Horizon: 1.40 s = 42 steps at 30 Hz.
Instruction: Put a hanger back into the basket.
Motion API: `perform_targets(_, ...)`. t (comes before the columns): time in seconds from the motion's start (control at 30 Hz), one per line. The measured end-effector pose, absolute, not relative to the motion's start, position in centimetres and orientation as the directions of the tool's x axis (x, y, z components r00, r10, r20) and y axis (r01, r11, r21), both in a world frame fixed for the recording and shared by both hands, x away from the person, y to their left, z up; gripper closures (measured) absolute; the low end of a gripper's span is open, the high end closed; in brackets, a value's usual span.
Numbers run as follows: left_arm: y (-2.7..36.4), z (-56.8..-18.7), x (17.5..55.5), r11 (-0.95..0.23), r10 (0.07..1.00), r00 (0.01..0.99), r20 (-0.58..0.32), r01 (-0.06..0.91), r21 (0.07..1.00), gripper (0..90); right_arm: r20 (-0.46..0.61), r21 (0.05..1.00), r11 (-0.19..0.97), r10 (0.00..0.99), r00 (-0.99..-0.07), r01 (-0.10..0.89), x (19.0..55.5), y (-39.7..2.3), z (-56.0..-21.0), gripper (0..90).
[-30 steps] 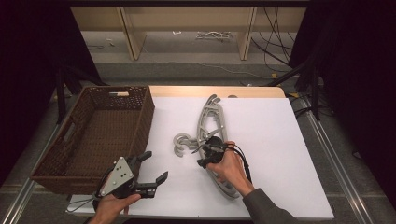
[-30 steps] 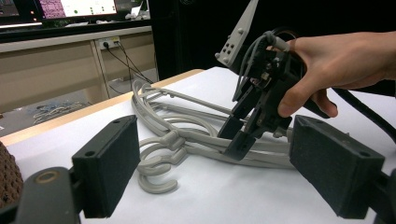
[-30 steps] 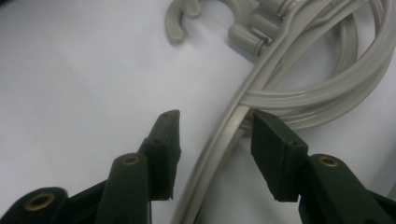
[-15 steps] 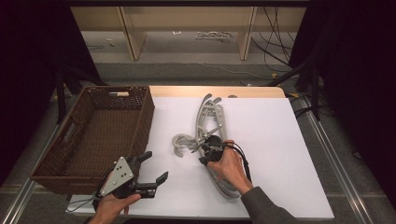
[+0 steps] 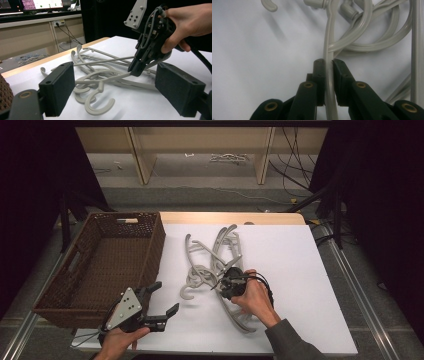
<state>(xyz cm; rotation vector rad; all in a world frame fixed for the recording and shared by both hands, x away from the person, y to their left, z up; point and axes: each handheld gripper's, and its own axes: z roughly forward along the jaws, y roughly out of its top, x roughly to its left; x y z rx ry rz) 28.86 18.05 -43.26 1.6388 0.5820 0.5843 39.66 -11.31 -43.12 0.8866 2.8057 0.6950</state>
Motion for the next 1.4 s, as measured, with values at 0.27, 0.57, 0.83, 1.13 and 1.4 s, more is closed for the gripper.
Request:
perform_targets(0.27,17.7,-43.0,29.5,-0.245,0.667,0.734,0.125,0.058,0.968,16.7,0.005,0.453,0.763,0.514,-0.858,0.46,39.4,-12.3,-42.3,81.4)
perform_targets(0.57,15.6,-41.6,34.5,-0.397,0.693,0.717,0.074,0.294,0.87,28.9,-0.021,0.471,0.794,0.445,-0.895,0.384,38.7,-13.2,-39.9,81.7)
perform_targets(0.83,13.1,-40.2,37.2,-0.519,0.645,0.751,0.144,0.293,0.803,28.9,-0.039,0.467,0.829,0.368,-0.929,0.309,37.3,-14.1,-38.3,81.8)
perform_targets(1.13,10.7,-40.5,39.5,-0.695,0.518,0.823,0.234,0.245,0.676,30.9,-0.043,0.471,0.842,0.321,-0.946,0.264,36.8,-15.6,-37.2,81.9)
perform_targets(1.4,9.7,-41.1,40.3,-0.748,0.44,0.85,0.289,0.169,0.642,34.0,-0.034,0.481,0.837,0.316,-0.948,0.261,36.9,-16.6,-36.9,81.9)
